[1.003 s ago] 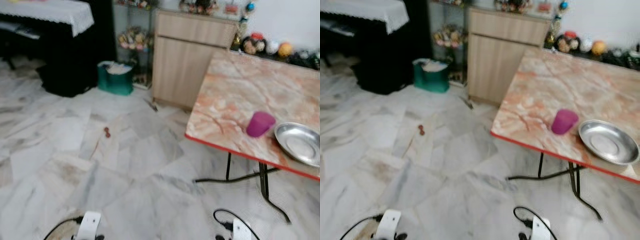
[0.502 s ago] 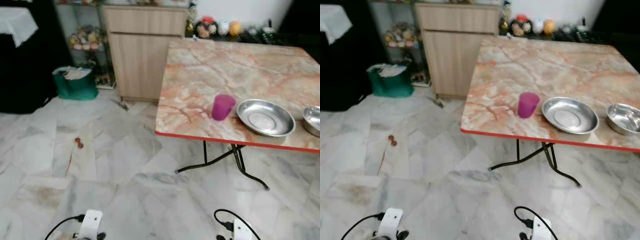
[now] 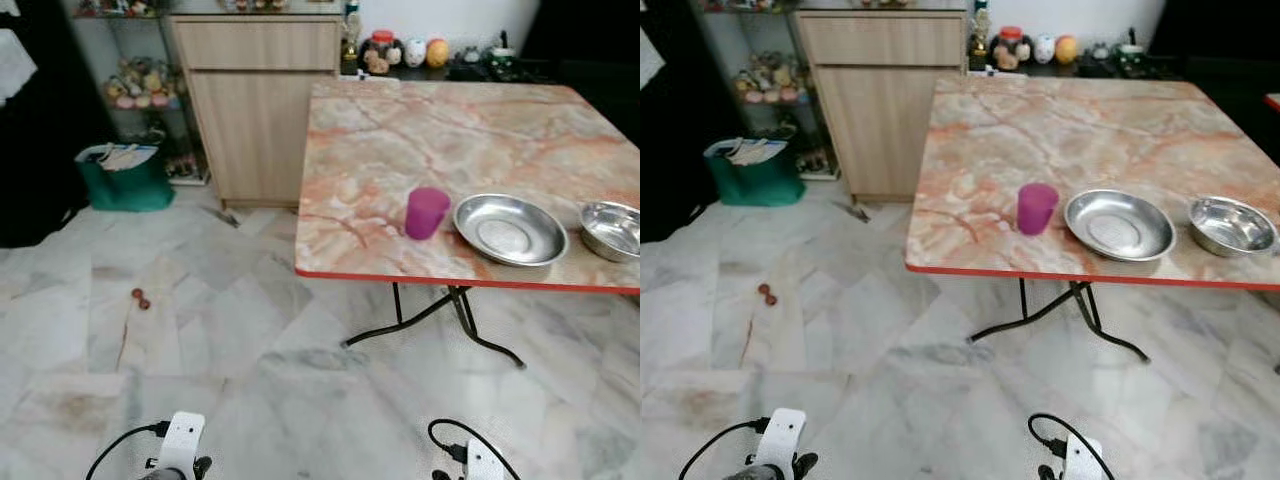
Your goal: Setting the table
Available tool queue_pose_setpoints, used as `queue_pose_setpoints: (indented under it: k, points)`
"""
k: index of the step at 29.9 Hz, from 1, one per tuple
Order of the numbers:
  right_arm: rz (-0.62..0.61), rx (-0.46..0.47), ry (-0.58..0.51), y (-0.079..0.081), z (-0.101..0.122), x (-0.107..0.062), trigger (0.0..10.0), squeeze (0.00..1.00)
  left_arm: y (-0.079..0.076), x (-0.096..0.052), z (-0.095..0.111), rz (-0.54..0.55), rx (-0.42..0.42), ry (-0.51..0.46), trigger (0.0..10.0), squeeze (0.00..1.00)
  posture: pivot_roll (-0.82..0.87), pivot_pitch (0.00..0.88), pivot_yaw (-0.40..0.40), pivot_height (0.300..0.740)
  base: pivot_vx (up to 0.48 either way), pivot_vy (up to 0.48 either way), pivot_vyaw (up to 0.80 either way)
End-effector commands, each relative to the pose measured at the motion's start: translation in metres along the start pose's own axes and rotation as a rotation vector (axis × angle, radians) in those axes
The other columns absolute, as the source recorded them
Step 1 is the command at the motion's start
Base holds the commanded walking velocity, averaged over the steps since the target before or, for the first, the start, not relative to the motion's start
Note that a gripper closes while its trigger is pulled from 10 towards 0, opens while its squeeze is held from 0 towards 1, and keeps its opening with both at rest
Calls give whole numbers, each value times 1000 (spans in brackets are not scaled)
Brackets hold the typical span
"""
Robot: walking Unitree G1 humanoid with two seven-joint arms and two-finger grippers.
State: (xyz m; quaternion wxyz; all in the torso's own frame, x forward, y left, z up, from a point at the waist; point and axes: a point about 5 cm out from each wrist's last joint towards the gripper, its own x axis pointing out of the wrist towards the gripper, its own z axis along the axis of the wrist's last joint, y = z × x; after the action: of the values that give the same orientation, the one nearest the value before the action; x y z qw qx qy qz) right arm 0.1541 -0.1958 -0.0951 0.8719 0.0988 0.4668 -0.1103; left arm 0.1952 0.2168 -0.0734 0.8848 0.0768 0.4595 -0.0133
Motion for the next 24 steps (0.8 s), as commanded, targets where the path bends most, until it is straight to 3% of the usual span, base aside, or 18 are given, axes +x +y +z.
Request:
queue_pose_setpoints:
  k: [1,6,11,24]
  points:
    - [-9,17,0,-2,-3,-1,10000,0,3,-1,-2,14,-20,7,10000,0,78,0,-6,740,0,0,0]
    - [-12,5,-3,-3,-2,-1,10000,0,5,-1,-1,23,-15,-1,10000,0,79,0,-9,740,0,0,0]
    - [-19,-10,-6,-6,0,-1,10000,0,0,-2,-10,27,-13,8,10000,0,81,0,-18,740,0,-277,0]
    - [-41,2,-15,-9,2,-1,10000,0,-6,-1,-9,16,-8,-1,10000,0,74,0,-20,740,0,-295,0]
